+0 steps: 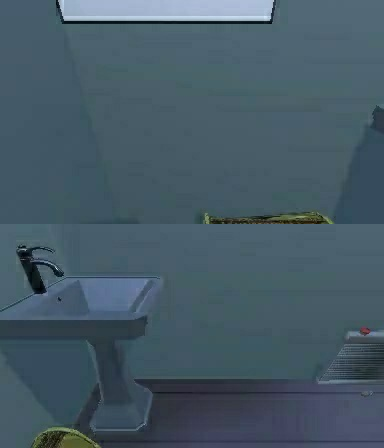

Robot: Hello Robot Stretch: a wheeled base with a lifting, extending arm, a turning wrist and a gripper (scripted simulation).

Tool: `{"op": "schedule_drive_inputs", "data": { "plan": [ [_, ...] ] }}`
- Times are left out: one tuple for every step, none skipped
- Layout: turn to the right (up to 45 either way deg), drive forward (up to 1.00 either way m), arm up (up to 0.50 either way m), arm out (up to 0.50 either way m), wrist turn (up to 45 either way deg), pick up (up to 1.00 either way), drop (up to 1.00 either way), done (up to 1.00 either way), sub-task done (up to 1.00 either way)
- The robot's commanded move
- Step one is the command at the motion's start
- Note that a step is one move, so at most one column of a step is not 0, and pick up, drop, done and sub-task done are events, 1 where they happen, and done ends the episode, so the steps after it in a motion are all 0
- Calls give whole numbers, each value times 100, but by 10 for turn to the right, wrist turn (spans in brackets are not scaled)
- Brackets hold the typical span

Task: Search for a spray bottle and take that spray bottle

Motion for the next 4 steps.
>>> {"op": "schedule_drive_inputs", "data": {
  "plan": [
    [-450, 0, 0, 0, 0, 0, 0, 0, 0],
    [-450, 0, 0, 0, 0, 0, 0, 0, 0],
    [-450, 0, 0, 0, 0, 0, 0, 0, 0],
    [-270, 0, 0, 0, 0, 0, 0, 0, 0]
  ]
}}
